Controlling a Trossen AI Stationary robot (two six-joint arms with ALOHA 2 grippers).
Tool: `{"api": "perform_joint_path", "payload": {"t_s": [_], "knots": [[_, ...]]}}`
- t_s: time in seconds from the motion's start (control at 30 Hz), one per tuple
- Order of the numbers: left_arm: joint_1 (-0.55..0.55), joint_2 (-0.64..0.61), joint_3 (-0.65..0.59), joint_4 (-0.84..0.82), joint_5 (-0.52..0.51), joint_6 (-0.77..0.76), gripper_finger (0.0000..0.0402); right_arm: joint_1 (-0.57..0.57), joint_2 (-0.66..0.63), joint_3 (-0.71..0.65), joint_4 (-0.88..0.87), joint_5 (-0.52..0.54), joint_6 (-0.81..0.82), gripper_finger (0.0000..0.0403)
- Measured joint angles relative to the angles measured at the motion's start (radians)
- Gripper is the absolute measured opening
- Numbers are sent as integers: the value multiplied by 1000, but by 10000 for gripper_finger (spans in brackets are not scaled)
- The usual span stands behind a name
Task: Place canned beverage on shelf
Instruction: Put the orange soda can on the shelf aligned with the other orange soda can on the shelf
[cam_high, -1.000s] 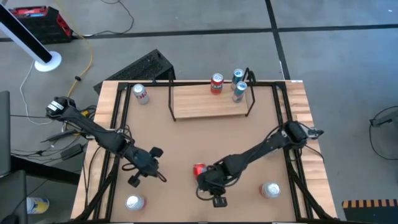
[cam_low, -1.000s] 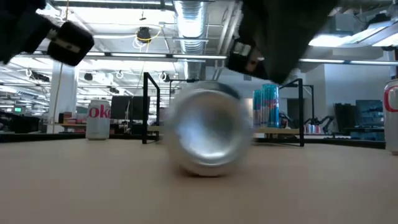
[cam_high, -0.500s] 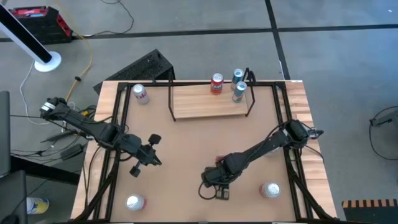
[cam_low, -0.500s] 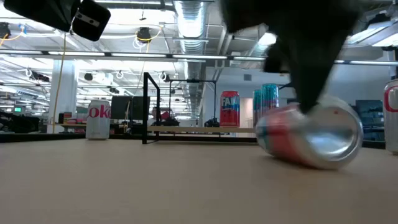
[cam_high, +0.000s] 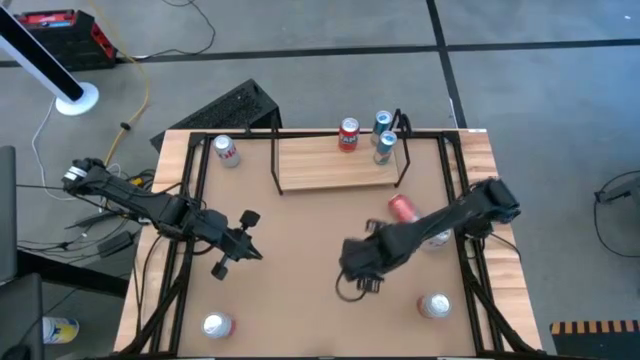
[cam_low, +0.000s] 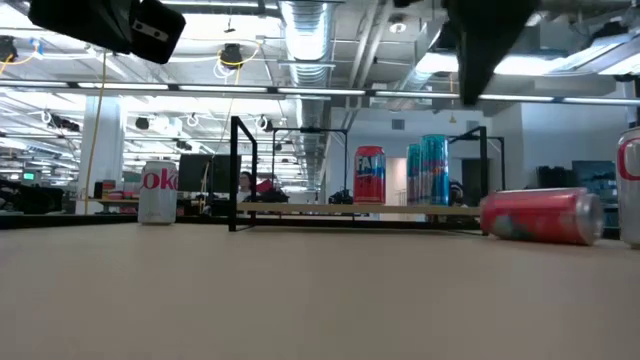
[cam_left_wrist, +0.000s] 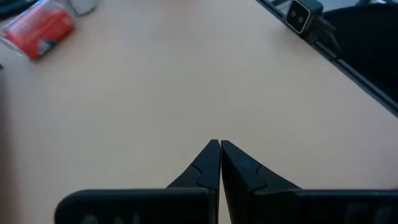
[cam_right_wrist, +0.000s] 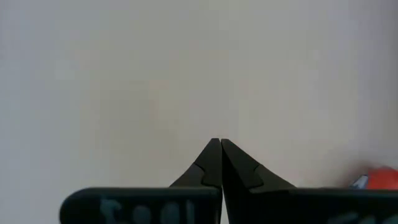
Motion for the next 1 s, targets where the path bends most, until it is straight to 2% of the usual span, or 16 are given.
{"api": "perform_joint_path", "payload": {"t_s": [0.1, 0.27, 0.4, 0.6, 0.77, 0.9, 1.0], "knots": [[10, -1, -25, 85, 2, 29, 0, -10, -78, 0, -100, 100, 126, 22], [29, -4, -135, 240, 19, 45, 0, -65, -141, 0, -244, 242, 406, 22], [41, -4, -214, 302, 19, 7, 0, -145, -140, 0, -374, 260, 589, 22], [41, -5, -276, 376, 20, 2, 0, -276, -136, 4, -374, 232, 458, 22], [41, -23, -296, 378, 56, 2, 0, -314, -227, 6, -363, 239, 423, 23], [41, -39, -298, 380, 123, 9, 0, -290, -340, 7, -374, 340, 477, 23], [41, -56, -298, 385, 141, 76, 0, -303, -422, -1, -377, 434, 525, 23]]}}
